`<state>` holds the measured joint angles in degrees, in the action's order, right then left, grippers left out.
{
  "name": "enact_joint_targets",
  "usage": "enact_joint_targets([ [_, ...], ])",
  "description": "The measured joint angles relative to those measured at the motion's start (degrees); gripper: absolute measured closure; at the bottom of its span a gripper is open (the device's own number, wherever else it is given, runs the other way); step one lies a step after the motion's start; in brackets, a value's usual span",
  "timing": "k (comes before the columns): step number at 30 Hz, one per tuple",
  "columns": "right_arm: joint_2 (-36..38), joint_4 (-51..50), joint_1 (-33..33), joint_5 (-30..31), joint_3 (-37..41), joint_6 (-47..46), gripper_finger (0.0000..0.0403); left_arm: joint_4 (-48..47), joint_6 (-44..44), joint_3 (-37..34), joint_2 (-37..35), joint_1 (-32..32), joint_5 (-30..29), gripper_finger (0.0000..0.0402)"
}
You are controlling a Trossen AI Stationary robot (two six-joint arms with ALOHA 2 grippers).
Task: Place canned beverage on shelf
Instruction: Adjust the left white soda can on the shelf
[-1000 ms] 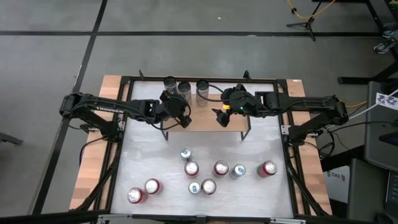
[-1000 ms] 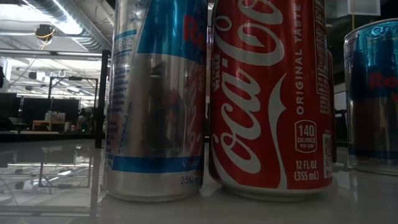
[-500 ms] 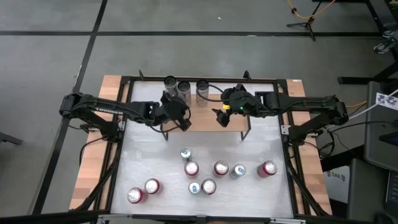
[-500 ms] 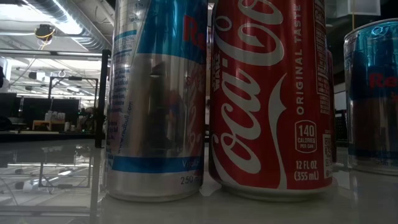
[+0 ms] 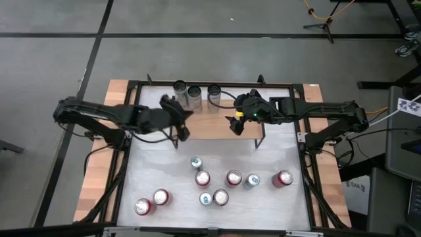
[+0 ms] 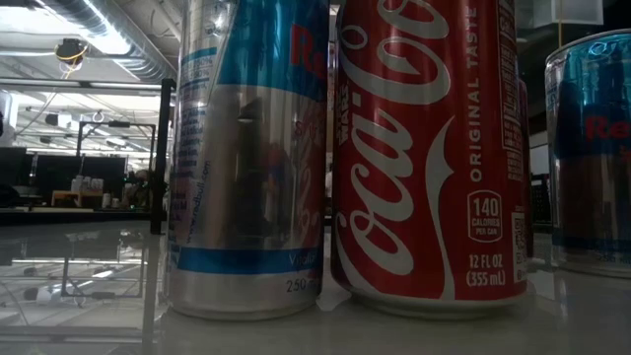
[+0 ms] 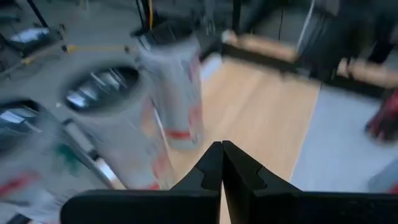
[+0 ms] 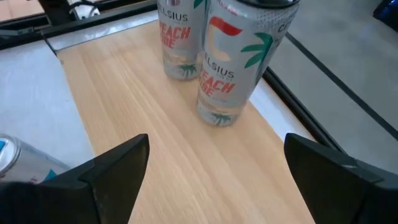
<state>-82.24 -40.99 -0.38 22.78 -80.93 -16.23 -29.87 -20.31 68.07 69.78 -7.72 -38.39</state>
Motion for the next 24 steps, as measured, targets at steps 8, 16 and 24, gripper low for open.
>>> enact_joint_targets([
  [8, 0.0, 0.08, 0.0, -0.5, 0.0, 0.0, 0.0038, -0.49, 5.82, 0.55, -8.98, 2.45, -9.22, 0.0401],
  [16, 0.0, 0.21, 0.0, -0.5, 0.0, 0.0, 0.0038, -3.85, 11.67, 0.66, -13.49, 12.75, -10.79, 0.0401],
  [24, -0.02, 0.37, 0.0, -0.52, 0.0, 0.0, 0.0038, -7.55, 16.29, 0.64, -11.78, 32.23, 7.59, 0.0401],
])
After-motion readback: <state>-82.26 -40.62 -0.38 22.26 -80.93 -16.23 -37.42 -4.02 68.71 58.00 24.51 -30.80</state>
